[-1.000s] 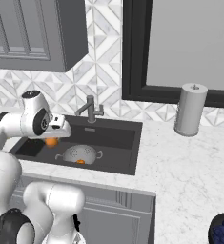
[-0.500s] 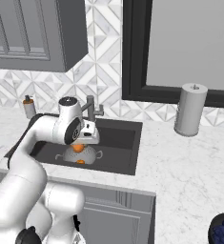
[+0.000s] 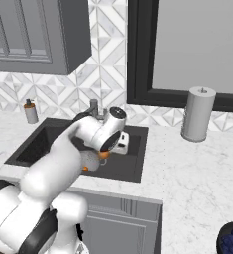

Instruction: Put the colander in the sink, put the tangerine, tangerine, tangerine in the colander, and turn on the sink faucet and pour water over the colander.

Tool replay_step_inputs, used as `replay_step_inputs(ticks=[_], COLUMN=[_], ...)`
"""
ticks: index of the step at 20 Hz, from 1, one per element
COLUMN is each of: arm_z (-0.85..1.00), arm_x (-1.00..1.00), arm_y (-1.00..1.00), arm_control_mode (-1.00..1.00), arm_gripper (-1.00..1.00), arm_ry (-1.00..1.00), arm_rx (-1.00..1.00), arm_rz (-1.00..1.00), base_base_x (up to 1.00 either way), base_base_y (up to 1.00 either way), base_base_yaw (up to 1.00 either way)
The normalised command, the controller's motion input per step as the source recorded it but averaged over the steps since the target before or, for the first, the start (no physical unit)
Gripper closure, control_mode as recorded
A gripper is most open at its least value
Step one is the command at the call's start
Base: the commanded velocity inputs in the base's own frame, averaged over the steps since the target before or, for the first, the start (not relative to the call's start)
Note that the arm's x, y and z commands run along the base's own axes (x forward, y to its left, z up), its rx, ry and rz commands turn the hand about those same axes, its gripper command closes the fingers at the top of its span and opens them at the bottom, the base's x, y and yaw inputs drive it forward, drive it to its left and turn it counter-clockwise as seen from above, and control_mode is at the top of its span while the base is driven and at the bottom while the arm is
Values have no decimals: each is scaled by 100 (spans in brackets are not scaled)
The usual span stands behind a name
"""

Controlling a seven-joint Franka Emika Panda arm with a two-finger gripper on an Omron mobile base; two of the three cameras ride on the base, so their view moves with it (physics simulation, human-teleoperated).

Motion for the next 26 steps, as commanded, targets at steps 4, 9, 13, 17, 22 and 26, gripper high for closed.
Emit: replay_step_inputs(ticks=[4, 9, 13, 17, 22, 26], arm_z=[-12, -43, -58, -26, -22, -39], arm_x=[37, 5, 0, 3, 26, 16], arm_y=[1, 29, 54, 55, 32, 21], arm_control_mode=[-100, -100, -100, -100, -100, -100], arm_gripper=[100, 100, 100, 100, 100, 100], arm_ry=[13, 7, 1, 0, 0, 0], arm_rx=[25, 16, 9, 11, 11, 7], arm_rz=[7, 8, 10, 10, 8, 6], base_base_x=[0, 0, 0, 0, 0, 0], base_base_y=[0, 0, 0, 0, 0, 0], base_base_yaw=[0, 0, 0, 0, 0, 0])
